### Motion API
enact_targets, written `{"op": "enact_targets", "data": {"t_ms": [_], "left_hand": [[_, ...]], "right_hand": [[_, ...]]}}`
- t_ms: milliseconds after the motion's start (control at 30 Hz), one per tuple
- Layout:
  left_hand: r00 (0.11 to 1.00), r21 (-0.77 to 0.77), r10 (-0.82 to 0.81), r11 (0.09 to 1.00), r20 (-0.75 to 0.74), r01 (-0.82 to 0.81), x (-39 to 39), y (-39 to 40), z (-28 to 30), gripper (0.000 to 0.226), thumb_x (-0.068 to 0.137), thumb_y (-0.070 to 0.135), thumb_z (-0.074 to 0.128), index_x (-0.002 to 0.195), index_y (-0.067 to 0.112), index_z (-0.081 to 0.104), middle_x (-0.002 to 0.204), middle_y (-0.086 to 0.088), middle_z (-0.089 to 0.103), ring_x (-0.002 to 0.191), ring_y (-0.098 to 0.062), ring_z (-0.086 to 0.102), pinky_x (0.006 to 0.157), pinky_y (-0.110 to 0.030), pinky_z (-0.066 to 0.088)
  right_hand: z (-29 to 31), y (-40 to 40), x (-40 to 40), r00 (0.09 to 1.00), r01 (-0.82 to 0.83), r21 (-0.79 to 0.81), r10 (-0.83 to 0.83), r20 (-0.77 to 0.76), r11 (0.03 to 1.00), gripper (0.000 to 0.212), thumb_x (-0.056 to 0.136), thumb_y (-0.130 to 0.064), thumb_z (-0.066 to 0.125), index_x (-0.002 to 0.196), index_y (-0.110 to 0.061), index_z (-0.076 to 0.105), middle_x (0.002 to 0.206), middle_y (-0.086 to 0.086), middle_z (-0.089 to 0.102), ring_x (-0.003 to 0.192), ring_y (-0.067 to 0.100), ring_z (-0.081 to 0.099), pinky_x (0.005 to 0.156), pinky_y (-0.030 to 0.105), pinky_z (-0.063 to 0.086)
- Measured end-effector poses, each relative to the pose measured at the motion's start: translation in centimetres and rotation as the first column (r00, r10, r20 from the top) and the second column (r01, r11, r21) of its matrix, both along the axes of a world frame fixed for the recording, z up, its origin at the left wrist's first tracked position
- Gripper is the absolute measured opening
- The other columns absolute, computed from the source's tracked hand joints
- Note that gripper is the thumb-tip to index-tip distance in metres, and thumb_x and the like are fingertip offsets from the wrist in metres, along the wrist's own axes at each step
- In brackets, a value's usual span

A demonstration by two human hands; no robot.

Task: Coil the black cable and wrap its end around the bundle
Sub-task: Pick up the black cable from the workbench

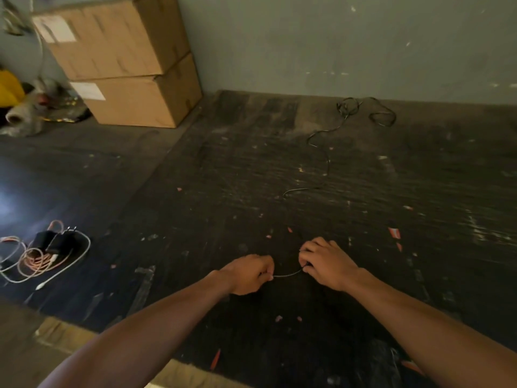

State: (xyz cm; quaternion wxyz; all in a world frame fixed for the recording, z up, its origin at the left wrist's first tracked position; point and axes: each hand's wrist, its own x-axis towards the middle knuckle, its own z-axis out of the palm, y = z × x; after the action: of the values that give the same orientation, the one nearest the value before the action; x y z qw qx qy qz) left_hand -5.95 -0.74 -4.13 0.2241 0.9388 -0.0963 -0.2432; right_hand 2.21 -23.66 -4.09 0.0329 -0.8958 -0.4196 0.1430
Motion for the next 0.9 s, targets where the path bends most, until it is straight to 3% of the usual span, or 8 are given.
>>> {"op": "enact_targets", "data": {"t_ms": [100, 200, 300, 467, 567, 667, 800, 900], "left_hand": [[0.982, -0.177, 0.169, 0.967, -0.084, -0.182, 0.5, 0.7, 0.4, 0.009, 0.102, 0.030, 0.046, 0.099, 0.035, 0.053, 0.088, 0.003, 0.064, 0.077, -0.007, 0.062, 0.073, -0.033, 0.054], [0.933, -0.312, 0.328, 0.880, -0.148, -0.359, 1.3, 1.0, 1.5, 0.019, 0.103, 0.032, 0.045, 0.097, 0.031, 0.063, 0.077, 0.006, 0.058, 0.057, 0.003, 0.053, 0.059, -0.021, 0.045], [0.892, -0.440, 0.372, 0.777, -0.255, -0.450, 2.8, 0.5, 3.6, 0.025, 0.104, 0.025, 0.043, 0.100, 0.023, 0.067, 0.071, 0.004, 0.049, 0.056, -0.002, 0.046, 0.061, -0.024, 0.042], [0.851, -0.675, 0.307, 0.518, -0.426, -0.525, 5.7, -0.9, 8.6, 0.026, 0.099, 0.021, 0.047, 0.113, 0.017, 0.068, 0.074, 0.004, 0.060, 0.070, -0.011, 0.058, 0.071, -0.031, 0.050], [0.857, -0.750, 0.288, 0.416, -0.428, -0.515, 6.9, -1.8, 11.5, 0.025, 0.100, 0.030, 0.051, 0.105, 0.016, 0.071, 0.077, 0.001, 0.066, 0.074, -0.013, 0.064, 0.075, -0.033, 0.053], [0.860, -0.790, 0.267, 0.346, -0.434, -0.506, 7.7, -2.9, 14.4, 0.027, 0.097, 0.036, 0.057, 0.088, 0.017, 0.074, 0.072, -0.001, 0.064, 0.073, -0.015, 0.066, 0.074, -0.035, 0.055], [0.870, -0.841, 0.203, 0.234, -0.448, -0.488, 8.0, -4.6, 17.6, 0.037, 0.093, 0.045, 0.058, 0.073, 0.016, 0.071, 0.063, -0.002, 0.058, 0.071, -0.017, 0.067, 0.074, -0.038, 0.057], [0.904, -0.896, 0.093, 0.121, -0.418, -0.427, 8.2, -6.0, 19.7, 0.036, 0.094, 0.045, 0.057, 0.083, 0.014, 0.072, 0.070, -0.003, 0.064, 0.078, -0.019, 0.068, 0.078, -0.040, 0.057]], "right_hand": [[0.8, -0.6, 0.7, 0.997, 0.069, 0.101, -0.067, -0.025, 0.992, 0.013, 0.097, -0.037, 0.048, 0.108, -0.036, 0.055, 0.123, -0.011, 0.055, 0.124, 0.013, 0.041, 0.103, 0.038, 0.037], [2.8, -1.2, 2.2, 0.989, 0.148, 0.247, -0.147, -0.021, 0.958, 0.006, 0.098, -0.038, 0.047, 0.100, -0.041, 0.051, 0.111, -0.016, 0.055, 0.118, 0.010, 0.043, 0.099, 0.035, 0.037], [5.4, -1.2, 4.2, 0.979, 0.184, 0.356, -0.203, 0.015, 0.916, 0.006, 0.098, -0.036, 0.048, 0.097, -0.041, 0.051, 0.106, -0.016, 0.058, 0.113, 0.011, 0.046, 0.093, 0.036, 0.038], [9.7, -1.0, 7.4, 0.927, 0.327, 0.610, -0.371, -0.057, 0.722, 0.006, 0.098, -0.029, 0.053, 0.100, -0.031, 0.058, 0.096, -0.012, 0.062, 0.097, 0.014, 0.057, 0.086, 0.038, 0.045], [12.0, -1.1, 8.4, 0.900, 0.386, 0.737, -0.402, -0.169, 0.555, 0.010, 0.099, -0.025, 0.053, 0.095, -0.034, 0.056, 0.083, -0.011, 0.062, 0.078, 0.007, 0.060, 0.069, 0.026, 0.045], [14.0, -1.1, 9.0, 0.885, 0.394, 0.821, -0.412, -0.217, 0.413, 0.013, 0.100, -0.022, 0.052, 0.094, -0.033, 0.056, 0.077, -0.006, 0.063, 0.073, 0.001, 0.061, 0.065, 0.014, 0.042], [16.3, -1.0, 9.3, 0.874, 0.397, 0.888, -0.392, -0.288, 0.233, 0.009, 0.101, -0.021, 0.051, 0.097, -0.024, 0.059, 0.078, -0.002, 0.063, 0.068, 0.006, 0.063, 0.068, 0.026, 0.052], [17.7, -0.9, 9.1, 0.882, 0.393, 0.905, -0.347, -0.320, 0.164, 0.011, 0.101, -0.020, 0.049, 0.098, -0.018, 0.060, 0.074, 0.006, 0.059, 0.060, 0.016, 0.059, 0.061, 0.036, 0.052]]}}
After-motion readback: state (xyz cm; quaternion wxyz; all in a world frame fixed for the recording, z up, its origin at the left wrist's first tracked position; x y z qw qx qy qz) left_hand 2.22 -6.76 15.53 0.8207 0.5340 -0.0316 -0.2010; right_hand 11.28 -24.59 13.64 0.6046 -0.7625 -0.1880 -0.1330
